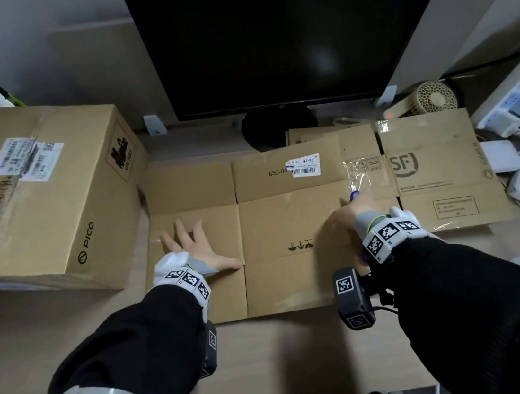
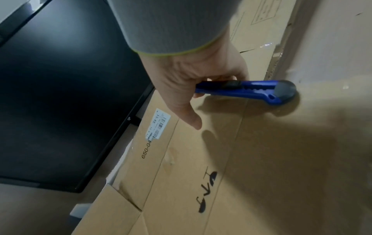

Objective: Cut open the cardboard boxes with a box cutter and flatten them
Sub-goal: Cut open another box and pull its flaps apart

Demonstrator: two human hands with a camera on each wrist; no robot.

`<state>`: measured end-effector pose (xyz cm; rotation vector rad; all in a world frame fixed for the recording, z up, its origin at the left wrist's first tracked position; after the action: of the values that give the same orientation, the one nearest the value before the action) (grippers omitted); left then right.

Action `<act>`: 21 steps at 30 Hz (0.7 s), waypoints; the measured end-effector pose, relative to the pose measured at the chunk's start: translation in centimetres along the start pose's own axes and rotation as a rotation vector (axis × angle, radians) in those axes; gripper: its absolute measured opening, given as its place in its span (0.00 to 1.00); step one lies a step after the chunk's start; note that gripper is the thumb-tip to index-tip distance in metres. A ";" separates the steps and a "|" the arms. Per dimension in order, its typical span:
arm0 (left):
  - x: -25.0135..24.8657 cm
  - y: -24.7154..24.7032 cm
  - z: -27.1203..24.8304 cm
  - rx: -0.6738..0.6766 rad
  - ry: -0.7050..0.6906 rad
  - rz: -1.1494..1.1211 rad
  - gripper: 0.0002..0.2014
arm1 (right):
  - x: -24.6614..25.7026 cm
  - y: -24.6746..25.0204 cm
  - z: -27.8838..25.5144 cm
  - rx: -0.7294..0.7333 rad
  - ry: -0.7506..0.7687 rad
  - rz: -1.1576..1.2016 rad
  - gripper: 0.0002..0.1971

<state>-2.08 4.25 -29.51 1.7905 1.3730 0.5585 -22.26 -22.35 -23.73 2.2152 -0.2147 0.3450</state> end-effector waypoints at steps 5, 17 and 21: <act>-0.8 1.2 0.6 0.008 -0.092 -0.032 0.68 | 0.1 1.2 0.7 -0.040 0.020 0.193 0.08; -12.0 6.7 0.1 -0.053 -0.333 -0.161 0.55 | 0.5 12.7 4.6 -0.242 -0.037 0.343 0.14; -17.1 5.3 0.1 -0.015 -0.464 -0.071 0.49 | -0.1 13.3 5.6 -0.289 -0.040 0.175 0.14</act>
<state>-4.29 -12.41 -23.30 1.7140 1.0990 0.0998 -25.02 -34.90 -17.23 1.9239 -0.4530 0.3420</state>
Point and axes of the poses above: each hand's wrist, its own z-axis towards the middle knuckle, its own y-axis out of the back of the hand, x = y × z, the point moved 7 cm from there along z, towards the middle knuckle, and after that the axes turned 4 degrees about -x, right-handed, at the moved point
